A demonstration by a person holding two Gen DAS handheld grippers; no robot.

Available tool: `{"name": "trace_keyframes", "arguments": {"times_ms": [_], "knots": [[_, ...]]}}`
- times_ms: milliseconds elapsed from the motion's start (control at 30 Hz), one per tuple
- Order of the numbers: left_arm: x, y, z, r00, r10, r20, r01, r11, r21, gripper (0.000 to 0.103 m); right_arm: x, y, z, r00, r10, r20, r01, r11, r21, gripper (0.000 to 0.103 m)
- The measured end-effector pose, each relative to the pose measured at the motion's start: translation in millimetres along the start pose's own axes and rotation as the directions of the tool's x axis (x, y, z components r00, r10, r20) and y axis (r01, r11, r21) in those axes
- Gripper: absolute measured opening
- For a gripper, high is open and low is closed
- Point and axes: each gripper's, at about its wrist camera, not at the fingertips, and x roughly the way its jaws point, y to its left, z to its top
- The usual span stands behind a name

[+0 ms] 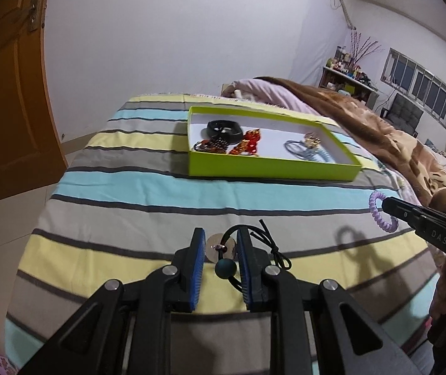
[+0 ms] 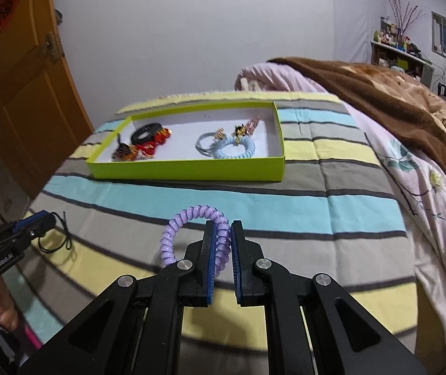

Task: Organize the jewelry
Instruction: 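Grasp the black bead hair tie with the left gripper while the right grasps the lavender coil, then carry both held items over the green tray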

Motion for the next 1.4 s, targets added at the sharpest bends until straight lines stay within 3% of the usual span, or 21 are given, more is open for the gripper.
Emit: {"name": "trace_keyframes", "arguments": {"times_ms": [333, 600, 967, 1400], "knots": [[-57, -31, -1, 0.994, -0.024, 0.109, 0.018, 0.999, 0.051, 0.021, -65, 10, -14, 0.995, 0.026, 0.096, -0.026, 1.000, -0.004, 0.009], [-73, -46, 11, 0.984, -0.038, 0.172, 0.023, 0.996, 0.087, 0.021, -85, 16, -8, 0.987, 0.021, 0.159, -0.017, 0.999, -0.027, 0.009], [-68, -51, 32, 0.977, -0.040, 0.210, 0.022, 0.996, 0.087, 0.021, -86, 20, 12, 0.980, 0.008, 0.196, 0.003, 0.998, -0.055, 0.009], [-18, -42, 66, 0.982, -0.024, 0.186, 0.010, 0.997, 0.073, 0.022, -45, 15, 47, 0.984, -0.018, 0.175, 0.032, 0.996, -0.081, 0.009]]}}
